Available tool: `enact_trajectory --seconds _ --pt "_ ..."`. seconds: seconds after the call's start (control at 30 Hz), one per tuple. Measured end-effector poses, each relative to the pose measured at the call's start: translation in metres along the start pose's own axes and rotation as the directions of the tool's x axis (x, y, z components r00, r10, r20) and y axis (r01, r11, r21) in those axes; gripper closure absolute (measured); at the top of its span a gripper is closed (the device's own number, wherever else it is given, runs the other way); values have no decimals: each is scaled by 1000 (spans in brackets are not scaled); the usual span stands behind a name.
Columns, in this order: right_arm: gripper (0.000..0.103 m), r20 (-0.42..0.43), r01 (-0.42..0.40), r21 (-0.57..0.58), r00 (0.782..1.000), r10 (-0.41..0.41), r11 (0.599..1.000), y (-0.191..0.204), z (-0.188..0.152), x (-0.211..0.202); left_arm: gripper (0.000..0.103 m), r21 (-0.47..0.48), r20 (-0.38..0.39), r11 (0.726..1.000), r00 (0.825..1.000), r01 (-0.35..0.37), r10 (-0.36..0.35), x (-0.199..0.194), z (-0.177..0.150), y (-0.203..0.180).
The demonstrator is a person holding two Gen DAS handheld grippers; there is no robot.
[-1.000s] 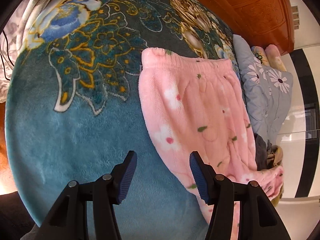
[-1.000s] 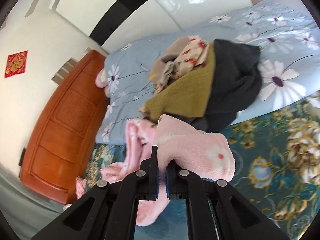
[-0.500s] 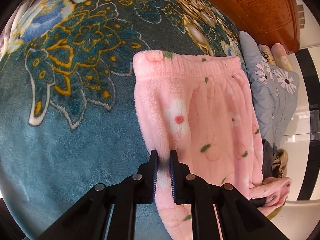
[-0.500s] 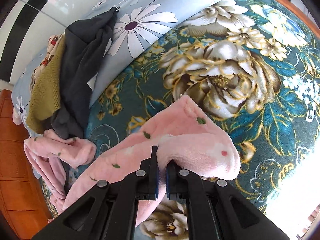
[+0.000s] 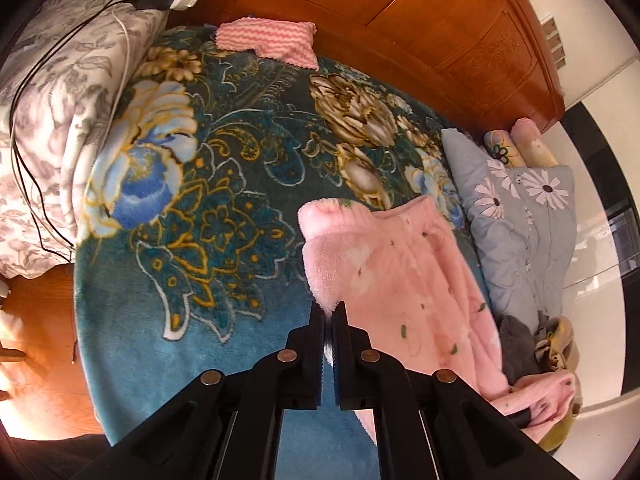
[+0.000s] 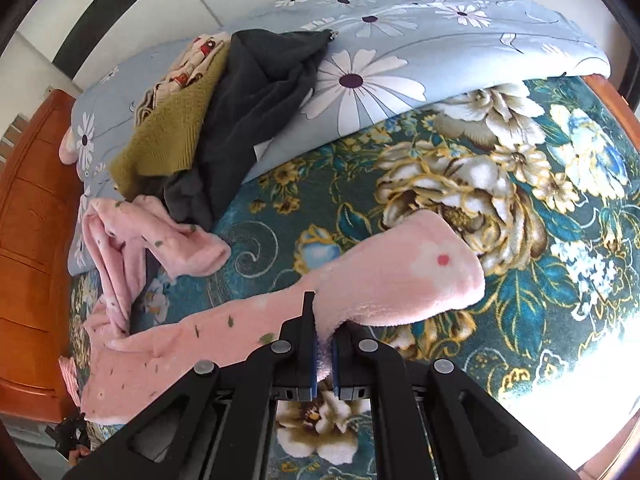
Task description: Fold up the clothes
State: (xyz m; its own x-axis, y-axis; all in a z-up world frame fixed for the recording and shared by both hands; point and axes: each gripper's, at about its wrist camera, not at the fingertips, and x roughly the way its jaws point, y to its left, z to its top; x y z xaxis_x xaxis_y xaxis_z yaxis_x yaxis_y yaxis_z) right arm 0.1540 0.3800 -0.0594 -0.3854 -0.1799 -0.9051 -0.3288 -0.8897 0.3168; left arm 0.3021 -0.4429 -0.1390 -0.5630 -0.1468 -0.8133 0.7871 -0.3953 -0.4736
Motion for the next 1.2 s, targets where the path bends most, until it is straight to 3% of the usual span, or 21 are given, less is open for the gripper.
enact_trajectory --seconds 0.1,0.2,0.3,0.4,0.53,0.6,0.73,0.77,0.8,0.9,1.0,1.1,1.2 --pt "98 -131 85 44 988 -78 995 -28 -35 39 100 9 -61 996 994 -92 92 21 -18 25" --pt "98 -236 162 51 961 -146 985 -54 -70 81 99 -1 -91 993 989 -117 116 31 -29 38" --pt "98 -283 180 59 946 -156 982 -69 -85 96 99 4 -91 993 988 -121 121 31 -29 37" --pt "97 -289 173 70 946 -146 982 -77 -85 95 97 15 -102 992 987 -122 123 32 -25 33" --pt "86 -281 184 76 947 -156 980 -89 -78 86 94 -13 -139 994 984 -109 106 27 -22 38" --pt "79 -275 202 76 945 -175 976 -98 -74 80 86 -36 -164 991 979 -125 118 22 -21 41" --pt "76 -227 288 107 939 -259 952 -114 -58 67 84 -49 -96 987 984 -153 148 -3 -21 36" --pt "76 -213 309 115 936 -280 944 -116 -53 64 77 -22 -88 991 988 -132 130 -7 -27 23" --pt "76 -187 308 111 940 -284 945 -109 -44 63 69 7 -81 994 991 -110 110 -11 -34 11" --pt "76 -107 219 37 971 -214 975 -58 -11 70 59 101 -113 995 994 5 6 -12 -65 -34" --pt "64 -66 81 -93 994 -88 992 21 13 89 58 158 -212 982 975 101 -66 3 -118 -71" --pt "59 -80 -49 -205 996 33 977 101 22 116 58 205 -299 968 951 143 -77 15 -171 -89" --pt "54 -114 -147 -232 986 123 962 143 26 133 58 261 -361 953 931 152 -50 24 -200 -94"
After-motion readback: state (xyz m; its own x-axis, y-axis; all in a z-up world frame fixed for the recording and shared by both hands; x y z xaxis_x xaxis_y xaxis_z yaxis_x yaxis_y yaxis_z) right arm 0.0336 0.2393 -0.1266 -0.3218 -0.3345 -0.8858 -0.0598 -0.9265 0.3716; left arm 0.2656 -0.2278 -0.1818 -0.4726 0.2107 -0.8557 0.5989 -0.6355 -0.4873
